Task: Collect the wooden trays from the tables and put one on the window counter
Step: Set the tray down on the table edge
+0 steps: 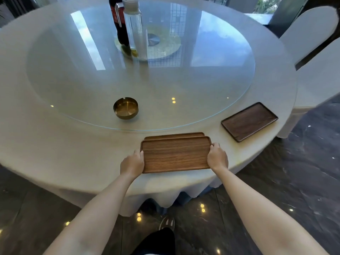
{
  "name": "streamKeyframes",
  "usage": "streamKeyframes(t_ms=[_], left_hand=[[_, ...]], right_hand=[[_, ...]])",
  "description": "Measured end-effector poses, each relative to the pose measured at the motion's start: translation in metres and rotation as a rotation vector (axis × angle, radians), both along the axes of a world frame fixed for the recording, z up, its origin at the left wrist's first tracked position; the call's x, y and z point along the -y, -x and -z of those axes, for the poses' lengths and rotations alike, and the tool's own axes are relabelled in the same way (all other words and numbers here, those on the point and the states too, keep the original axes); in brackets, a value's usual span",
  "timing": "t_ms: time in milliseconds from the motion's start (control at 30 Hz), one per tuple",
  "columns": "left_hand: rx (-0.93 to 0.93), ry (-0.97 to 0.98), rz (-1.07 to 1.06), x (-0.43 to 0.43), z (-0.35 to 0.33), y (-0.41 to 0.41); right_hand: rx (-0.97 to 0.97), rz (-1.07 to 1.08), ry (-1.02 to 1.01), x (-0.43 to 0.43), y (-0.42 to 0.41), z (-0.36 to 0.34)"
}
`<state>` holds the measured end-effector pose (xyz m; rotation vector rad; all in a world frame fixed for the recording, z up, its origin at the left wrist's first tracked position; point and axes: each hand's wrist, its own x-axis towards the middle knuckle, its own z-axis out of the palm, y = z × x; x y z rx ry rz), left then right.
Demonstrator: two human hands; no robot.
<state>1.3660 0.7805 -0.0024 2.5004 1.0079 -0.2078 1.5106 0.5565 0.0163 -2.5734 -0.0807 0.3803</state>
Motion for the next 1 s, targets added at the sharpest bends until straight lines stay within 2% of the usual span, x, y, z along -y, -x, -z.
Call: streamKeyframes(t_ms=[467, 700, 900, 1000], left_hand=[[-0.106, 0.052, 0.039, -0.021, 0.029, -0.03], [-0.124, 0.07, 0.057, -0.027, 0.033, -0.038], [-0.144, 0.078, 0.089, -0.029, 0.032, -0.041], [-0.153, 0.087, 0.091, -0.029, 0.031, -0.042]], right_hand=[[0.08, -0.184, 0.239, -0.016, -0.038, 0.026], [0.068, -0.214, 0.286, -0.019, -0.045, 0.031], [0.061, -0.287, 0.434, -0.015, -0.044, 0.031], [0.038, -0.32, 0.42, -0.011, -0.047, 0.033]])
